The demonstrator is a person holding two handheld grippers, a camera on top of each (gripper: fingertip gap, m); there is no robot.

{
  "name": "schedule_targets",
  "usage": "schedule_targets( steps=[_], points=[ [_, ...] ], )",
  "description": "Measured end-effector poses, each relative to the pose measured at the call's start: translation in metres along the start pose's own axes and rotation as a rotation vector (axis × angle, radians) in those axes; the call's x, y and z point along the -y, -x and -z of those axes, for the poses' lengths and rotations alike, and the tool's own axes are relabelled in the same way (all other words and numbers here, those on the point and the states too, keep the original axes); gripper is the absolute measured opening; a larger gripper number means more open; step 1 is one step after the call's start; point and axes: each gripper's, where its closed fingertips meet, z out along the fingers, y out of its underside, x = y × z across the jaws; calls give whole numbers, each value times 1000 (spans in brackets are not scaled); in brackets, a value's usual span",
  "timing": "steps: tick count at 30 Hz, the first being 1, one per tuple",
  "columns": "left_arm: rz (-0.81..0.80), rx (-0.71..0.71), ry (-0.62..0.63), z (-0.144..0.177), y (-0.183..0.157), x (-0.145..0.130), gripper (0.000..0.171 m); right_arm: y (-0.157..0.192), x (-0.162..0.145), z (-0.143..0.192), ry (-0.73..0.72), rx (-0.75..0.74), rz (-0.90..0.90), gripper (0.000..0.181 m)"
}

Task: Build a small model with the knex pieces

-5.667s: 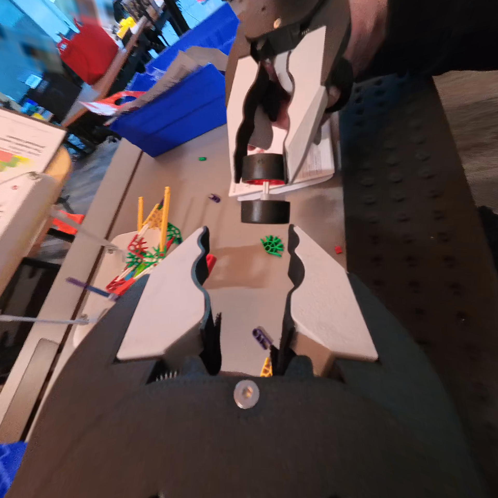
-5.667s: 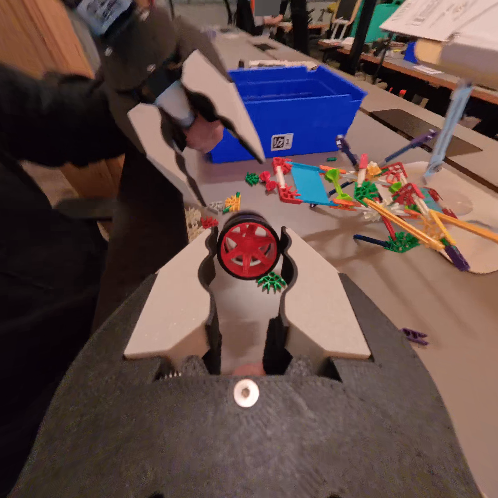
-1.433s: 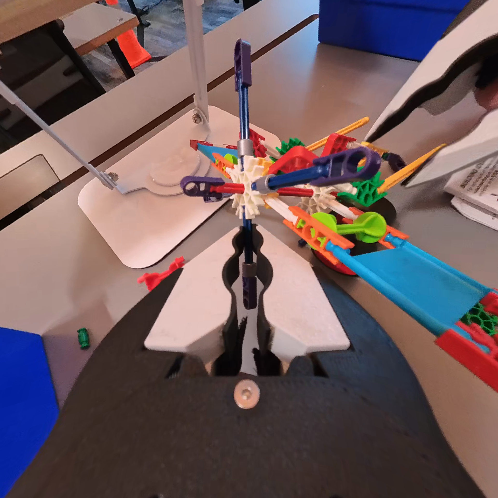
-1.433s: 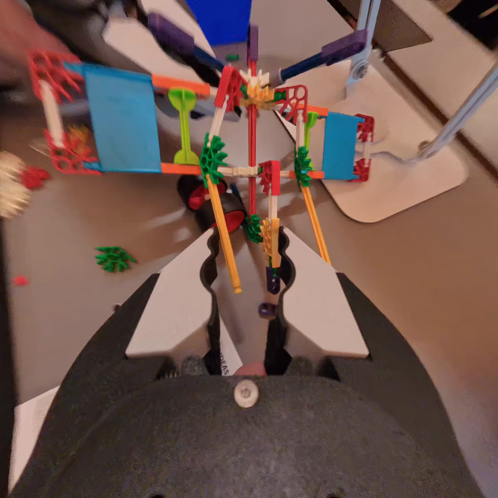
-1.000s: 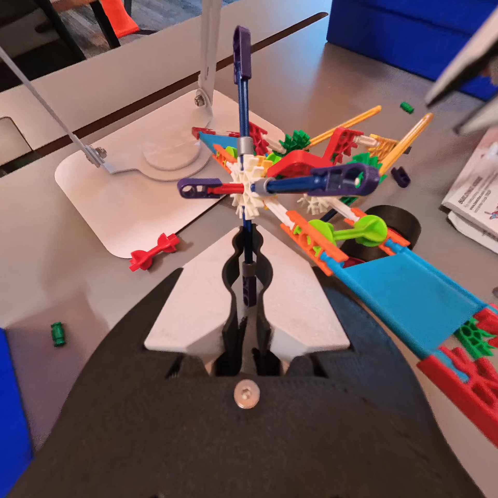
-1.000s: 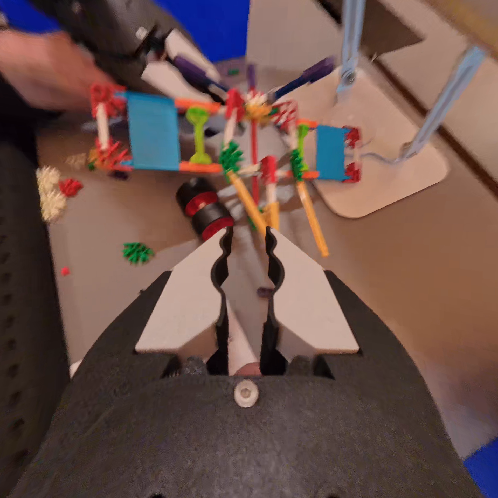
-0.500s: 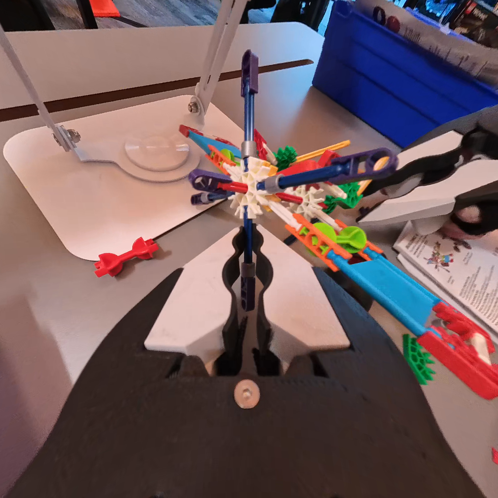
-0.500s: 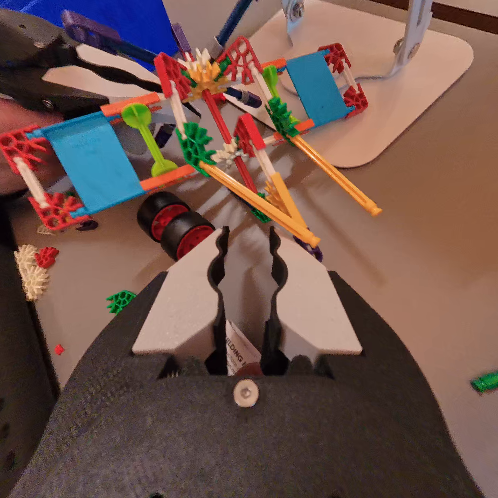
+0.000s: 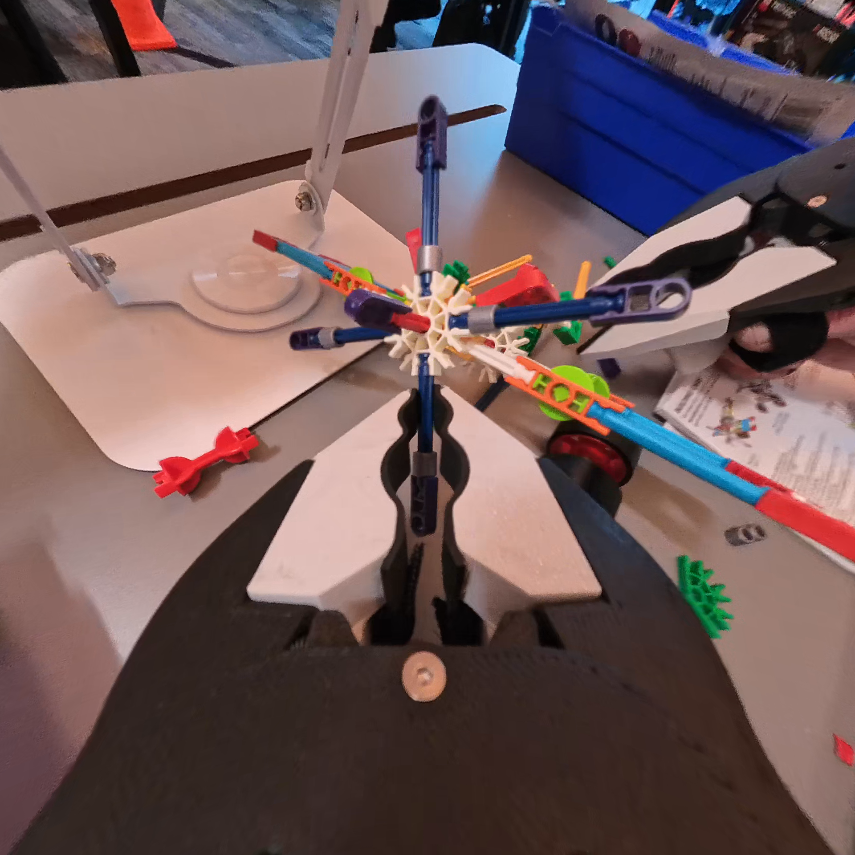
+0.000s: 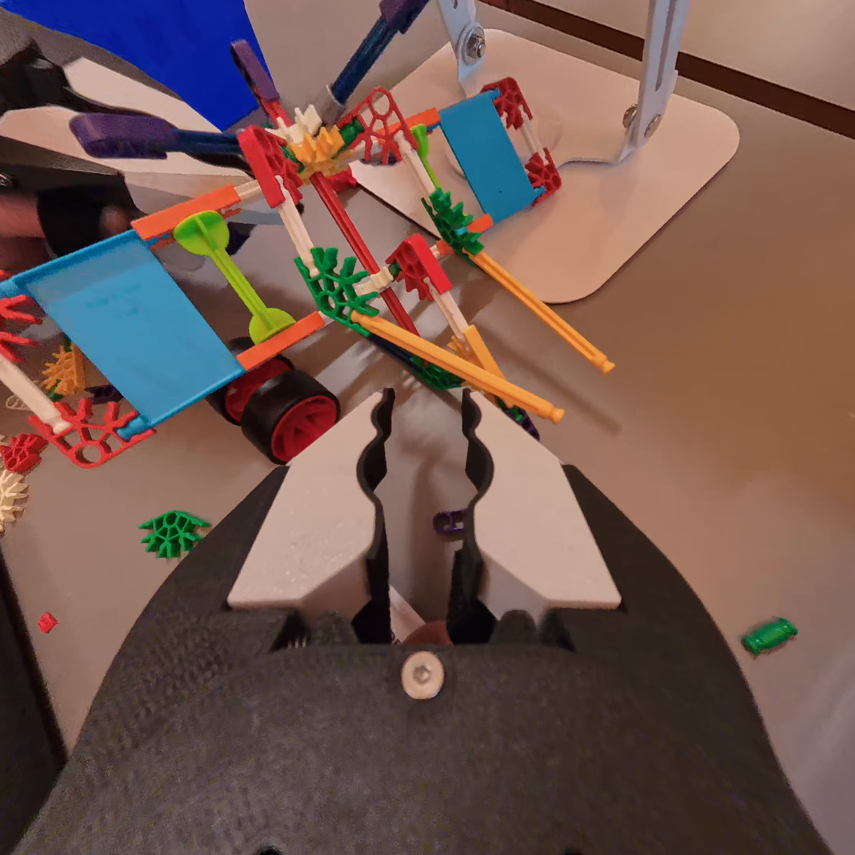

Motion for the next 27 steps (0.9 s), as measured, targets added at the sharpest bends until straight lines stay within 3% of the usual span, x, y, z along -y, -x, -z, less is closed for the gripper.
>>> schedule_targets(
  steps=[1, 4, 9, 14, 19, 22, 27],
  points=[
    [-51, 31, 7, 1, 3, 0, 4, -2, -1, 0, 2, -2, 0, 28],
    [-211, 113, 63, 6, 7, -3, 31, -5, -5, -4, 17, -13, 9, 25],
    [-365, 216, 60, 16, 15, -1, 39, -8, -8, -9, 40, -25, 30, 25],
    [-513, 295, -4, 22, 23, 21, 75, -9, -9, -10, 51, -32, 51, 23],
    [-693, 323, 42, 7, 25, 22, 74, -8, -10, -11, 49, -25, 51, 24],
    [-682, 291, 35, -5, 19, 21, 66, -7, -11, -12, 53, -22, 57, 25],
    [-653, 285, 24, -12, 18, 20, 31, -5, -11, -12, 51, -14, 58, 25]
  ],
)
